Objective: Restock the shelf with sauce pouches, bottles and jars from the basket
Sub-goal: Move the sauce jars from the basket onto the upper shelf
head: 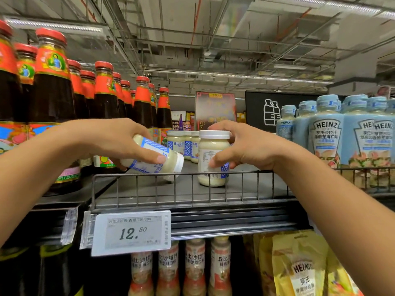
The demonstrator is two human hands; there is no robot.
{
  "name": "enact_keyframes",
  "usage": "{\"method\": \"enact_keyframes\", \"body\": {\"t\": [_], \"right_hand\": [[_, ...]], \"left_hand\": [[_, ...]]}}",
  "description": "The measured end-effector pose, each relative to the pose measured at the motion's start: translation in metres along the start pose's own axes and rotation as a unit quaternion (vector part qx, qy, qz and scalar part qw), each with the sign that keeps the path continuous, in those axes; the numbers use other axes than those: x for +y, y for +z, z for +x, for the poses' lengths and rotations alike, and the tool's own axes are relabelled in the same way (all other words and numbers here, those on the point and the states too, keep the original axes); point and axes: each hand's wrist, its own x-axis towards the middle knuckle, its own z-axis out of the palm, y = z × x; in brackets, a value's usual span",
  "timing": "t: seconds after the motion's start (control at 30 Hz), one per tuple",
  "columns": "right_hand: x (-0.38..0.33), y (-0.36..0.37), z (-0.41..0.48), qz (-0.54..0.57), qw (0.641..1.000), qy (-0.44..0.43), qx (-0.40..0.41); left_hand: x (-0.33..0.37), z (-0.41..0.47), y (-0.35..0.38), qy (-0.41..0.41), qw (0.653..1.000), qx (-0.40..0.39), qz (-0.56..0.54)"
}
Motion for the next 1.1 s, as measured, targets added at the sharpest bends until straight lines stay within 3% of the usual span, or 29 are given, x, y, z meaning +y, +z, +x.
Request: {"method": "enact_keyframes", "body": {"t": [0.13,0.27,0.43,0.6,0.8,1.1], "right_hand": [[0.001,0.0,0.001,-0.002,1.0,-0.004,-0.003],[0.001,0.002,0.0,0.003,1.0,-0.006,0.012],[-0.006,0.007,-0.004,-0.008,0.999,-0.041,0.036],[-0.007,0.007,-0.004,-0.005,0.998,-0.047,0.05],[-0.003,0.003,0.0,-0.01,0.997,-0.049,0.059],[-0.005,0.007,-0.001,-0.041,0.991,-0.102,0.077]], "left_hand": [[0.002,-0.005,-0.005,-0.02,0.997,-0.05,0.053],[0.009,-0.004,-0.004,-0.021,0.975,-0.086,0.204],[0.013,0.002,0.007,-0.016,0.974,-0.076,0.214],[0.009,0.004,0.019,-0.008,0.999,0.007,0.038],[0.0,0.003,0.022,0.044,0.976,-0.072,-0.202],[-0.006,0.002,0.027,0.052,0.969,-0.084,-0.227]]}}
